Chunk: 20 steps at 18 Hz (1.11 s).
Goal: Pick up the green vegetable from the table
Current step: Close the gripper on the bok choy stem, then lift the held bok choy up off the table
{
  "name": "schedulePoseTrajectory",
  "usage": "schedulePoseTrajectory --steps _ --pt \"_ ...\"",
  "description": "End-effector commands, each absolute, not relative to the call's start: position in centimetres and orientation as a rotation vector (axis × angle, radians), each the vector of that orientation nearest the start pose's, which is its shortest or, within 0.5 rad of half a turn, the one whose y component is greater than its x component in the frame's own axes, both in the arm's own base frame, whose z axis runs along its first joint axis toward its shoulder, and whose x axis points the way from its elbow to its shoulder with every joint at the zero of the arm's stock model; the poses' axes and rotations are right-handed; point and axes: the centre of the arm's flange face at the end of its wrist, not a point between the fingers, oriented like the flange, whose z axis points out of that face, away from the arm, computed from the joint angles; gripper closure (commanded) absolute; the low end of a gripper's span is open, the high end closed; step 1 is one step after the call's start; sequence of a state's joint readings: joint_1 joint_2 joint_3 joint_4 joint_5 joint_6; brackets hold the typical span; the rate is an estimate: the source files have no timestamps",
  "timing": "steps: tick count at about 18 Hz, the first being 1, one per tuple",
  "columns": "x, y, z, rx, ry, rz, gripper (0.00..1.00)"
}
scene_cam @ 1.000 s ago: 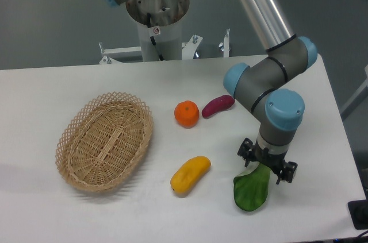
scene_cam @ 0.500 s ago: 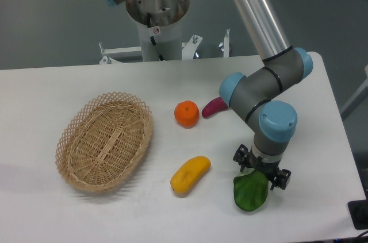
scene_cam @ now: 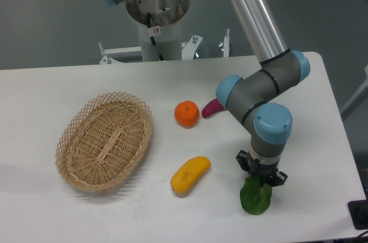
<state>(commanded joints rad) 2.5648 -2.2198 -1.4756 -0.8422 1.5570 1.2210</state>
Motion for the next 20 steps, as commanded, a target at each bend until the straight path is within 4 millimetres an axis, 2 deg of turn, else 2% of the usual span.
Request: schedulePoseTrajectory --steps 4,9,11,15,17,20 --pt "-52.2 48.1 25.2 -3.005 0.317 0.278 1.00" --pt "-52.7 44.8 29.1 -3.016 0.251 0.269 0.99" --pt "-53.5 43.5 30.4 -3.013 0.215 0.278 0.96" --pt "-55.0 40.3 33.2 -3.018 0.137 0.272 0.96" --pt "-56.0 38.3 33.8 -3.036 0.098 0.243 0.97" --pt "-57.2 36.5 34.7 -3.057 0.158 0.214 0.96"
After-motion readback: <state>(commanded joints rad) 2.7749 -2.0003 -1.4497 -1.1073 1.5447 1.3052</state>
